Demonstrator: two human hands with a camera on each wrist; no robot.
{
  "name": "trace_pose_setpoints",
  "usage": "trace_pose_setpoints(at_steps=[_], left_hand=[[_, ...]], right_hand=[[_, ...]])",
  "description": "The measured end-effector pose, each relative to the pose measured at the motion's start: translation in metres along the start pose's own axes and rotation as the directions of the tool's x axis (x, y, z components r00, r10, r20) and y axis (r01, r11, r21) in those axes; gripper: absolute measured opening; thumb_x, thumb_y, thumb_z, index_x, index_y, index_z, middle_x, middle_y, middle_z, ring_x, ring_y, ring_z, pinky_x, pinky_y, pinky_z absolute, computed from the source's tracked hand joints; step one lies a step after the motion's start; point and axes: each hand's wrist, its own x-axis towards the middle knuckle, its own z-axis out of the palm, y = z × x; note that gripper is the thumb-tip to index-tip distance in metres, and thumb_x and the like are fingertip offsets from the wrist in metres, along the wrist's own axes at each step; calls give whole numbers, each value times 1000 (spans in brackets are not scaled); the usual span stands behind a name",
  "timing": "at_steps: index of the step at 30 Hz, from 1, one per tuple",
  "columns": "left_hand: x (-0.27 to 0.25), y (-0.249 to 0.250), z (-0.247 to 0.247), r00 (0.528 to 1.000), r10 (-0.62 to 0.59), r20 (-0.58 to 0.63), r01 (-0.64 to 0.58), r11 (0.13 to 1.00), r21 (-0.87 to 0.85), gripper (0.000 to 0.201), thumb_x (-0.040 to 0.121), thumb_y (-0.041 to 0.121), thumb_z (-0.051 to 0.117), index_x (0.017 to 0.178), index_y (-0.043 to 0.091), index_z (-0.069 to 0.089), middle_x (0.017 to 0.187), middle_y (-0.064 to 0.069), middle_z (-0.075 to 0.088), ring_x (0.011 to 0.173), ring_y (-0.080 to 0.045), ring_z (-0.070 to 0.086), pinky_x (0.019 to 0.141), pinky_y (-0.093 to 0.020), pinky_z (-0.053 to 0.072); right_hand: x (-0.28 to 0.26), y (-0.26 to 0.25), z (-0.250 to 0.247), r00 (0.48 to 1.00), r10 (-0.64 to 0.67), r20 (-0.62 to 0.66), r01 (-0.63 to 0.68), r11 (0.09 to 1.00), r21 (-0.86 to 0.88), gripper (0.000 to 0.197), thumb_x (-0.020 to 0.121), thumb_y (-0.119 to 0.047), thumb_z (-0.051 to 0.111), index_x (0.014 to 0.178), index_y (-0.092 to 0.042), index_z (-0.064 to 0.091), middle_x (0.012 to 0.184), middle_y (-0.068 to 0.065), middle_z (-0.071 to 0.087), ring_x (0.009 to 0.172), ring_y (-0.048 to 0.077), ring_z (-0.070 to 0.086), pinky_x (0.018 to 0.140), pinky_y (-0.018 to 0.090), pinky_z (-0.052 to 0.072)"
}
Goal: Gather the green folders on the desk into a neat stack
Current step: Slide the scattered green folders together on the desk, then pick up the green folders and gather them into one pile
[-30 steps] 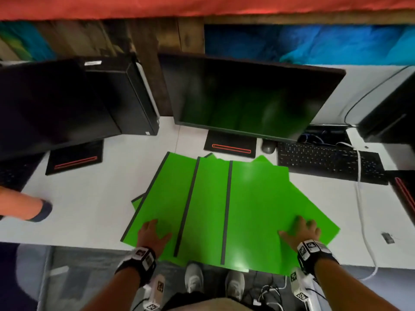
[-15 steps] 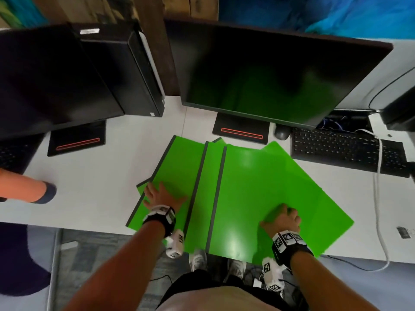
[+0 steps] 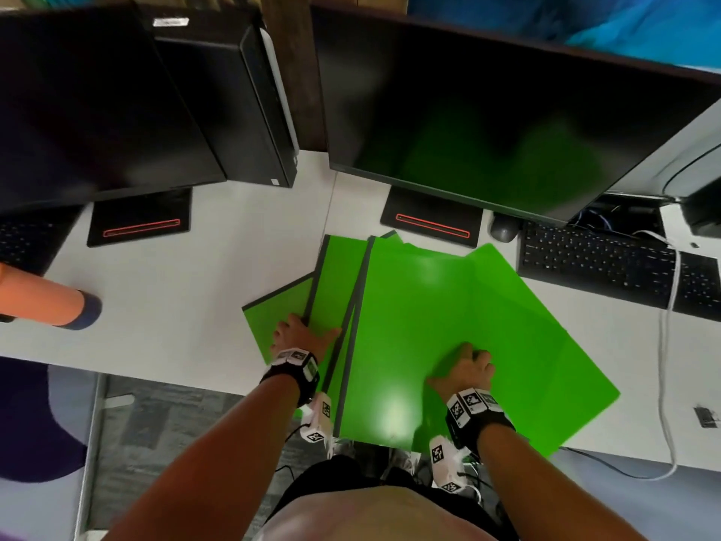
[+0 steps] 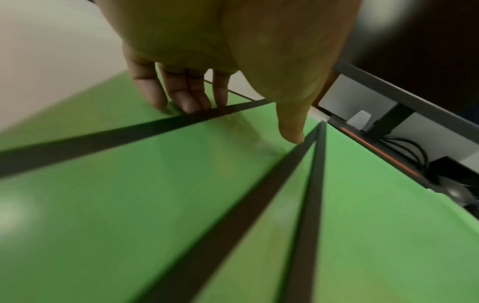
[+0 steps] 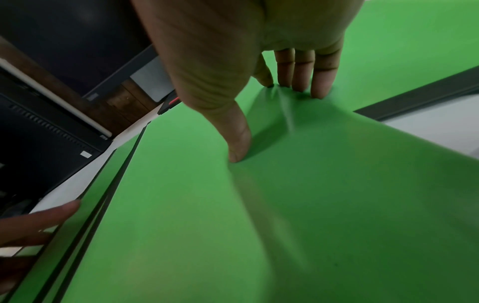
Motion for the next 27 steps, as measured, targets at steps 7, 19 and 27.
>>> trace_pose_setpoints(at_steps=[7,19,27], left_hand=[[-24,30,24,980,63,188,-49,996,-74,99,56,58,78,130,4,40,131,-14,47,118,-34,52,98,-43,48],[-39,17,6,955,277,109,-213,892,-399,36,80,26,68,106,4,54,91,-10,60,80,-25,54,70,-32,45],[-98,16,-57,838,544,27,-385,627,-678,38,88,23,61,125,24,52,117,5,66,106,-11,61,93,-33,47]], right_hand=[[-5,-10,6,999,-48,19,47,998,41,95,63,-40,79,139,-16,27,138,15,29,125,35,34,102,44,42],[3,0,-1,995,15,102,-77,772,631,101,63,-40,82,144,-9,29,145,17,42,128,34,47,102,44,45],[-3,12,-58,981,-191,-39,130,493,861,41,59,-28,85,76,-7,55,76,3,64,70,19,58,80,43,50]])
